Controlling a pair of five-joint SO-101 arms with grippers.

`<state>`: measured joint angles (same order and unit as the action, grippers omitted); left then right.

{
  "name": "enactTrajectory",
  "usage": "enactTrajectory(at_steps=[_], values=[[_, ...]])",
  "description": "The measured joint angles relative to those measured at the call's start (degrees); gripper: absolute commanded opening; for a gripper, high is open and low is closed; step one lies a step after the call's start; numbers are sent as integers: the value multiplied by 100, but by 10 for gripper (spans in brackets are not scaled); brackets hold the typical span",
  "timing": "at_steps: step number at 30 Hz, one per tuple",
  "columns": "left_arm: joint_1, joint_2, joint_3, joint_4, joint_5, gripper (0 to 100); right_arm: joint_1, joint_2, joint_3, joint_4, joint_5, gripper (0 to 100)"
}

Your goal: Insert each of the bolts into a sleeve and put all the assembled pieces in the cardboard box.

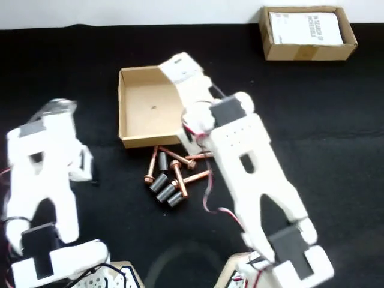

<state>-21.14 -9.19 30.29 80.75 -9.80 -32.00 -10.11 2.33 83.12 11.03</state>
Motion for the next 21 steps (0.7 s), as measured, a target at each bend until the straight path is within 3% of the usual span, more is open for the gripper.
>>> enactTrajectory(at_steps=[8, 17, 21], values=[[1705, 0, -967, 1284, 343, 207, 1301, -1714, 2391, -1266, 0, 9], [3411, 466, -1741, 1442, 1196, 207, 2602, -2321, 5081, -3543, 0, 9], [3675, 1310, -2330, 1442, 1626, 207, 2866, -2356, 5829, -4290, -141, 9]])
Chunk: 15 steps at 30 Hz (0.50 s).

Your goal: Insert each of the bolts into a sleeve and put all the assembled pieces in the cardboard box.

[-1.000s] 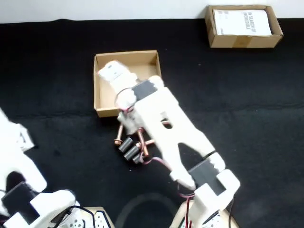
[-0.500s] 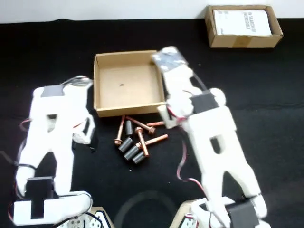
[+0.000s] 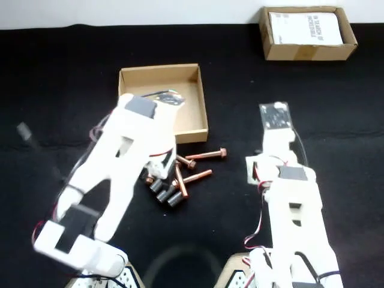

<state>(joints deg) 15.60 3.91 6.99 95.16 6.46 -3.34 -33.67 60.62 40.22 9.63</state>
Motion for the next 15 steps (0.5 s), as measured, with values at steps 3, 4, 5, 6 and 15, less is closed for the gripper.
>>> enactTrajectory(at_steps=[3, 4, 5, 6, 15], values=[[-18, 765, -651, 0, 264, 207, 88, -18, 343, -387, -158, 9], [-26, 1037, -862, 0, 316, 207, 141, -18, 396, -466, -176, 9], [-18, 1292, -1055, 0, 378, 207, 176, -18, 422, -545, -185, 9], [0, 1530, -1240, 0, 431, 207, 202, -18, 466, -651, -185, 9], [290, 2884, -2303, 0, 993, 207, 229, -26, 1134, -1626, -97, 9]])
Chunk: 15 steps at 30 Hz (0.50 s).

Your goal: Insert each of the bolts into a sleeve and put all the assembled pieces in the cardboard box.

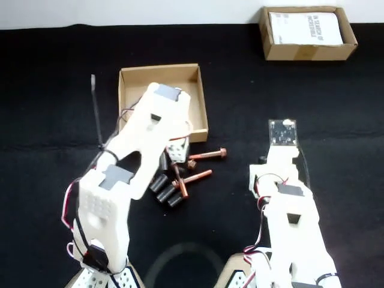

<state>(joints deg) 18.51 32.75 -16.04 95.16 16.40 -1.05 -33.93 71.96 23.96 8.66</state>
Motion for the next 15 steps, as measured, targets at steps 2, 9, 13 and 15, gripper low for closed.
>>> enactTrajectory(at_steps=[2, 9, 13, 15], values=[[211, 132, -141, 0, 105, 207, 0, 0, 26, -53, 18, 9], [299, 554, -589, 0, 290, 204, 0, 0, 26, -70, 35, 9], [316, 853, -642, 18, 290, 194, 0, 0, 26, -70, 35, 9], [229, 923, -642, 18, 290, 164, 0, 0, 26, -70, 35, 9]])
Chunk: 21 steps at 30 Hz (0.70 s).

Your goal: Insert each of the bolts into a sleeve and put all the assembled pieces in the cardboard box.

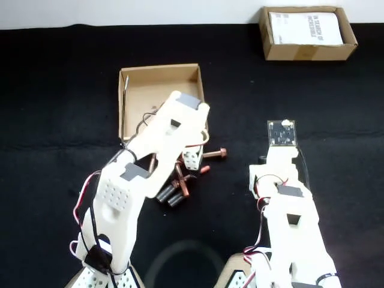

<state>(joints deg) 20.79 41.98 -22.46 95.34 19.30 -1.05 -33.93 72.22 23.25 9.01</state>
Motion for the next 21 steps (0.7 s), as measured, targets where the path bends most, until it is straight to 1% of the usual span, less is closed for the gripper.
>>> enactTrajectory(at_steps=[2, 7, 12, 21], values=[[-132, 62, 0, 18, 88, 146, 0, 0, 0, 0, 0, 9], [-343, 132, -35, 26, 941, 143, 0, 0, 0, 0, 0, 9], [-352, 132, -35, 35, 1591, 143, 0, 0, 0, 0, 0, 9], [-352, 149, -176, 53, 1697, 143, 0, 0, 0, 0, 0, 9]])
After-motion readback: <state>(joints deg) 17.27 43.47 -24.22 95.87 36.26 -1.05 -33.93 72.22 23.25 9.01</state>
